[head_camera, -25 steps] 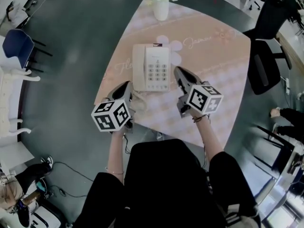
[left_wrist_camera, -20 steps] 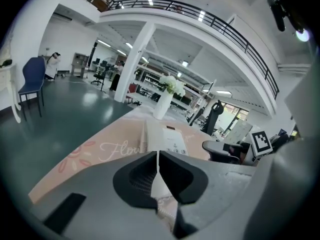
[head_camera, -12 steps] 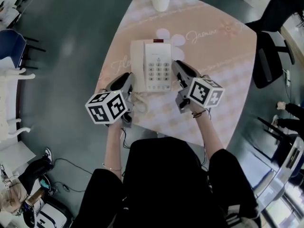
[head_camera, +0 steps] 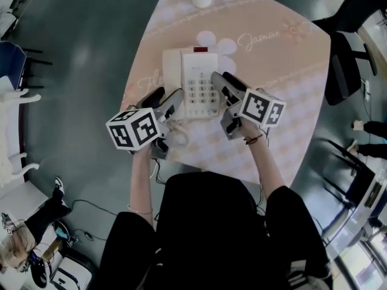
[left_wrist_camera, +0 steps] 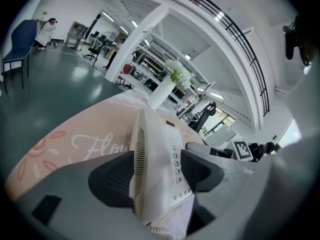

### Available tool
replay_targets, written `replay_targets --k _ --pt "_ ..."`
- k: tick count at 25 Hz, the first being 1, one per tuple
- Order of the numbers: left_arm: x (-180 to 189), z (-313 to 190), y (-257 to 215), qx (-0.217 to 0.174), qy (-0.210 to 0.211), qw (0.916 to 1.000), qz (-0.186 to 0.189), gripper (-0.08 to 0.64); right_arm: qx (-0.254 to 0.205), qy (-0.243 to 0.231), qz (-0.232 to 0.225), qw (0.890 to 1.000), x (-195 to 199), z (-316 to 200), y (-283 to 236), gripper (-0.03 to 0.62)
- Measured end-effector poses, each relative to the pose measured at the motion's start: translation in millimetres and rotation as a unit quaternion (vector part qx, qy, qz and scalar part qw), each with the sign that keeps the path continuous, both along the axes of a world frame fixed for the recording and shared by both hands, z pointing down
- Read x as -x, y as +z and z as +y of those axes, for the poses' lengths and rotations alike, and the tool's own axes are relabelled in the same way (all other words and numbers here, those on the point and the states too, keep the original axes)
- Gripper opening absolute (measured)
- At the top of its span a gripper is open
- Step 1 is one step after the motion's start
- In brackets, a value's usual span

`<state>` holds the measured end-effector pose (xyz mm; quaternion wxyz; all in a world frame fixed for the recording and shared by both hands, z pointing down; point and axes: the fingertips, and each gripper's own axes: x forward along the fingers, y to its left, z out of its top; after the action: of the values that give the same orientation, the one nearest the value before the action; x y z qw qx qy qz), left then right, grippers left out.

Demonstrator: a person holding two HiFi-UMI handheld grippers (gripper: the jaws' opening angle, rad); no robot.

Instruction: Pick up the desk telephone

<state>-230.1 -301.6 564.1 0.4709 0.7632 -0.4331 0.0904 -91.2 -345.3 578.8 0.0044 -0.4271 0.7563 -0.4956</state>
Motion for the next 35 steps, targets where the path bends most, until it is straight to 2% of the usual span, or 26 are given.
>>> replay_targets --k 5,18,26,35 --pt "-3.9 -5.9 10.8 0.019 0.009 0.9998 0.000 0.312 0.031 0.007 -0.015 0.999 4.3 -3.4 9.2 0.229" --pt "-12.3 -12.3 31.9 0.057 0.034 0.9978 0.008 0.327 0.083 -0.018 -0.015 0.996 15.8 -4.7 23.4 0.242" --pt "-13.1 -11.8 33.4 0.052 0.039 0.9977 0.018 0.333 0.108 -0.042 -0.024 0.993 18.9 -2.1 28.2 0.233" --pt "-10.7 -12.7 32.9 0.029 0.016 0.9991 0.026 0.333 0.108 -0.042 -0.025 0.993 19.5 -2.3 28.1 0.230"
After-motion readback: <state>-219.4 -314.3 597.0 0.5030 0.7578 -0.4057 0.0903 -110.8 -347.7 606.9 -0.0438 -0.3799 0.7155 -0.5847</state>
